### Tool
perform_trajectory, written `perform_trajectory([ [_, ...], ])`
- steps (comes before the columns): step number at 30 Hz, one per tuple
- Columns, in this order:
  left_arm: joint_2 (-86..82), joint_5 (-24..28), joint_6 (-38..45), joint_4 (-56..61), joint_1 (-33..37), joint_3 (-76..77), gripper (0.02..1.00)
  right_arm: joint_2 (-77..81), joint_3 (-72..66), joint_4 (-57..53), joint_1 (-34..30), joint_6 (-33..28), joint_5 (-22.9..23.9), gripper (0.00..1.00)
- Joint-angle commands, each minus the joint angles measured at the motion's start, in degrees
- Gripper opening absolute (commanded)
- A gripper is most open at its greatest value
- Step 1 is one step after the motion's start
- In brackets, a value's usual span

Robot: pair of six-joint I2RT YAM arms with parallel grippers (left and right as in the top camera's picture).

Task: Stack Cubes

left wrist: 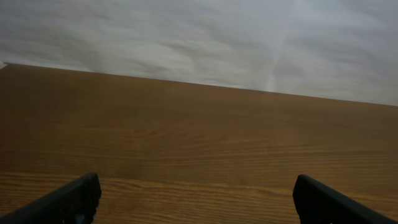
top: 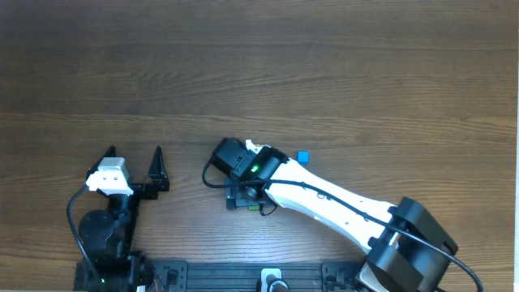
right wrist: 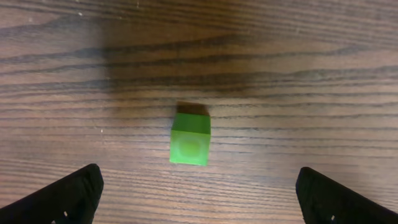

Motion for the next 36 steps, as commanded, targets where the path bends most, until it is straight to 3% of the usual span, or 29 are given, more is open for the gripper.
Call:
perform_trajectory([
  [1, -0.55, 0.76, 0.85, 0.24, -0.22, -0.52, 1.000, 1.77, 0.39, 1.16, 1.16, 3.19, 1.55, 0.993],
  [22, -0.55, 0.76, 0.85, 0.24, -0.22, -0.52, 1.000, 4.59, -6.73, 9.46, 1.68, 4.50, 1.14, 0.980],
  [29, -0.55, 0.76, 0.85, 0.24, -0.22, -0.52, 1.000, 4.79, -6.75, 9.66, 1.75, 4.48, 1.14, 0.851],
  [36, -0.55, 0.76, 0.85, 0.24, -0.22, -0.52, 0.998, 6.47, -6.75, 10.75, 1.86, 4.48, 1.07, 0.798],
])
